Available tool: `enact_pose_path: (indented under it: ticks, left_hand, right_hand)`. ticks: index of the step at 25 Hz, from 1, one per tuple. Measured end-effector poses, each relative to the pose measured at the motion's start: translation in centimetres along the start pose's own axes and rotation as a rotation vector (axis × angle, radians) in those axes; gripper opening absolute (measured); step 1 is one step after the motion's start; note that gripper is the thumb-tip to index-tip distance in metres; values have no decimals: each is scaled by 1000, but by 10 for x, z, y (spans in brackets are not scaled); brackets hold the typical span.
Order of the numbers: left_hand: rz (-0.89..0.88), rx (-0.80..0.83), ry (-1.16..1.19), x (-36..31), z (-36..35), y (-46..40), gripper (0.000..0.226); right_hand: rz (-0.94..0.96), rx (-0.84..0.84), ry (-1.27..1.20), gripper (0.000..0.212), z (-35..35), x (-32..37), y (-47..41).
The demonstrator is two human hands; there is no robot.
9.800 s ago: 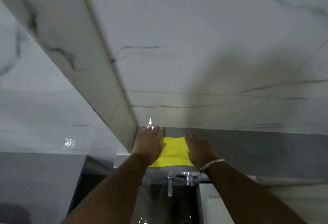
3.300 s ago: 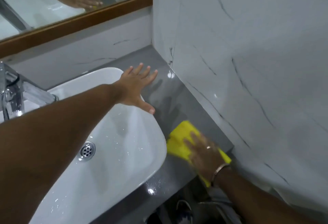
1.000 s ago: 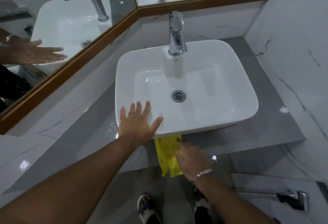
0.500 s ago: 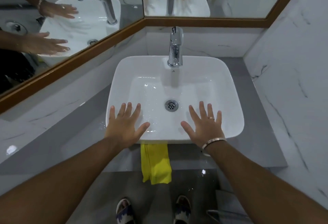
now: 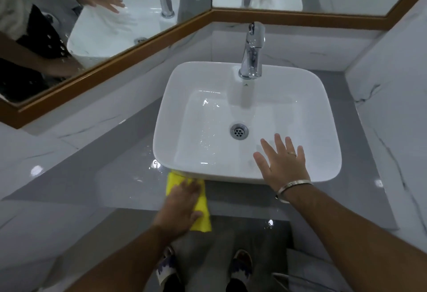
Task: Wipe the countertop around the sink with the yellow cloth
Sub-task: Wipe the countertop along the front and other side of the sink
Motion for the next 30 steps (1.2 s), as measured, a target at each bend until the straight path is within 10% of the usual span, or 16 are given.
enact_pose_path:
  ticks: [5,9,14,20,24,28,30]
  left_hand:
    - [330,1,133,46,10,26,64]
    - [31,-181,125,2,12,7,50]
    - [751,-92,249,161,-43,51,63]
    - [174,-233,112,111,-22,-4,64]
    - [827,-22,365,176,-20,-24,68]
    - [130,-254,173,154,-12,-52,66]
    - [177,-264,206,176,2,-82,65]
  right_hand:
    - [51,126,-138,77,-25,81,-8]
    - [176,179,-152,79,-58,169,-16]
    - [214,131,-69,70,-57,177,-17]
    - [216,117,-70,62,-53,183,-18]
    - [206,157,-52,64,-55,183,-18]
    - [206,166,-55,62,-55,184,-18]
    - [213,166,-53,60,-55,183,-20]
Point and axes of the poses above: each hand's wrist, its own y-axis away from the middle knuckle, its own z-axis out of the back of the hand, x = y × z, the point moved 5 cm from there along -y, towards the middle knuckle, and after that the axes turned 14 degrees about -y, right-handed, at the moved point
